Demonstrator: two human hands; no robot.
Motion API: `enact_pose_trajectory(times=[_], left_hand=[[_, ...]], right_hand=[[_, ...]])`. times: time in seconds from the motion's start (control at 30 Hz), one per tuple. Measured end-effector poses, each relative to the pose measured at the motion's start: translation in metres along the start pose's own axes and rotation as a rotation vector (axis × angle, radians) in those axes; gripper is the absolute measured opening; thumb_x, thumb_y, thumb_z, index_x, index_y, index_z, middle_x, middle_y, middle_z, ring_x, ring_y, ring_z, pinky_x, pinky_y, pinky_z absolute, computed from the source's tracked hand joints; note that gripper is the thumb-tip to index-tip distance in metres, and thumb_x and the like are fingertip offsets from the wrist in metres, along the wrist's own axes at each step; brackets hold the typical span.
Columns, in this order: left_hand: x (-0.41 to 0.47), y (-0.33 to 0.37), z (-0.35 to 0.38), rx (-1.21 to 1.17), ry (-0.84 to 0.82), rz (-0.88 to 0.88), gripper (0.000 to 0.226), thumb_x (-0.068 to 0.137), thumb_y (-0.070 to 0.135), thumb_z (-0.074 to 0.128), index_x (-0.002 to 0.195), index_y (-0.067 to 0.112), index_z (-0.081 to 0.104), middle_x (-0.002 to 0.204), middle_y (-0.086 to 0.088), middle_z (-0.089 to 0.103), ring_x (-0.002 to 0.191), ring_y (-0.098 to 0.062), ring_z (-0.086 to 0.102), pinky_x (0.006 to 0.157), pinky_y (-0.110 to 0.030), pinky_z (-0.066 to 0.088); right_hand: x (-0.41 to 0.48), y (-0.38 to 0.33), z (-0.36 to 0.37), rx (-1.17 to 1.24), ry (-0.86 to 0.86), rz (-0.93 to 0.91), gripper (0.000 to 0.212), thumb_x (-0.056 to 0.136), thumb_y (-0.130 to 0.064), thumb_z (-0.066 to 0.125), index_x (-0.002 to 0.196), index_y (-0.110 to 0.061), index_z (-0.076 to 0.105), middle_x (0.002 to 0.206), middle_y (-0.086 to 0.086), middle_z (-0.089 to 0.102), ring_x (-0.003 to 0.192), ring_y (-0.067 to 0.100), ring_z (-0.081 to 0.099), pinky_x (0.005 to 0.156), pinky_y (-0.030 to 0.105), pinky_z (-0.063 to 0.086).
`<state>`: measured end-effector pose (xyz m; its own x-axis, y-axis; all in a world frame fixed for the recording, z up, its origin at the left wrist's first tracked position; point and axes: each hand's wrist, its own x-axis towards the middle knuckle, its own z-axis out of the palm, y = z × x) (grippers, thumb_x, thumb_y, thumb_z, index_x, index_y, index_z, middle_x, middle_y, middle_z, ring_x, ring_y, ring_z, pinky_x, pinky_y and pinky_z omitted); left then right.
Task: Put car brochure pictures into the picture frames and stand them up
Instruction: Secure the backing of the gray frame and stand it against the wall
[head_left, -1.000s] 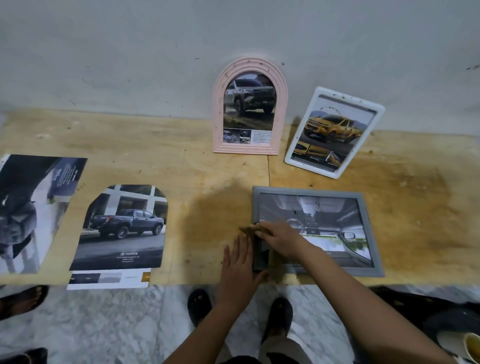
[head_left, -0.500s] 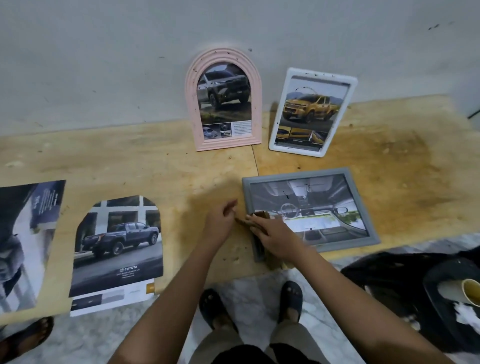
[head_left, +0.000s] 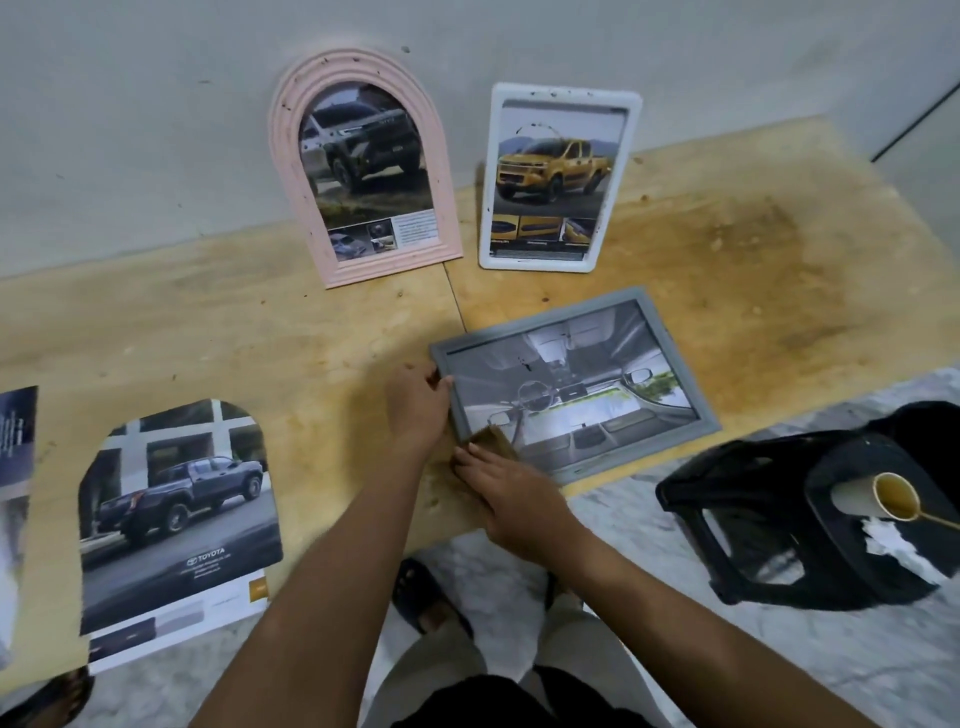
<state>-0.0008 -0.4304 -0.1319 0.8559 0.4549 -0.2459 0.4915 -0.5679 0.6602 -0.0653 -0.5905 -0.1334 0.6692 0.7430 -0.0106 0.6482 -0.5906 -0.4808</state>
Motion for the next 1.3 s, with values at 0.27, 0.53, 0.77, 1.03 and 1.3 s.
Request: enact_pose_trajectory(times=[0.27,0.53,0.77,1.03,1.3], left_hand=[[-0.015,0.005,0.019,0.281,0.099,0.023,0.029,0.097,0.022,0.044,0.112,0.002,0.059,0.114,-0.017,0.049,0.105,-0.034,0.043,0.086,-0.039,0.035],[-0.022,0.018,0.031,0.3,0.119,-0.043,0.033,0.098,0.022,0.043,0.12,0.001,0.054,0.121,-0.017,0.044,0.112,-0.034,0.039,0.096,-0.041,0.029],[-0.023,0.017,0.037,0.319,0.19,-0.041,0.03,0.096,0.019,0.047,0.118,0.001,0.056,0.114,-0.017,0.048,0.105,-0.034,0.042,0.093,-0.041,0.031],[-0.022,0.016,0.036,0.385,0.188,-0.03,0.028,0.095,0.023,0.048,0.114,0.004,0.057,0.116,-0.017,0.05,0.108,-0.034,0.042,0.093,-0.041,0.029],[-0.029,0.017,0.036,0.124,0.169,-0.056,0.036,0.098,0.02,0.041,0.131,0.007,0.047,0.12,-0.016,0.044,0.112,-0.032,0.036,0.09,-0.039,0.034]], right_hand=[[-0.048,0.033,0.011,0.039,0.213,-0.09,0.024,0.089,-0.015,0.055,0.106,-0.007,0.07,0.119,0.006,0.066,0.111,0.019,0.062,0.088,0.036,0.052],[-0.066,0.074,-0.015,-0.028,0.263,-0.027,0.027,0.084,-0.016,0.052,0.101,-0.01,0.072,0.115,0.0,0.068,0.11,0.015,0.062,0.091,0.031,0.051],[-0.079,0.127,-0.061,-0.117,0.256,0.175,0.037,0.08,-0.022,0.045,0.106,-0.013,0.07,0.113,-0.002,0.069,0.11,0.013,0.063,0.105,0.031,0.035],[-0.079,0.175,-0.091,-0.253,0.196,0.397,0.043,0.082,-0.024,0.036,0.109,-0.016,0.068,0.104,0.002,0.072,0.097,0.016,0.068,0.112,0.036,0.022],[-0.071,0.155,-0.085,-0.064,0.393,0.489,0.018,0.083,-0.007,0.057,0.094,-0.008,0.071,0.089,0.014,0.071,0.08,0.034,0.067,0.055,0.034,0.05]])
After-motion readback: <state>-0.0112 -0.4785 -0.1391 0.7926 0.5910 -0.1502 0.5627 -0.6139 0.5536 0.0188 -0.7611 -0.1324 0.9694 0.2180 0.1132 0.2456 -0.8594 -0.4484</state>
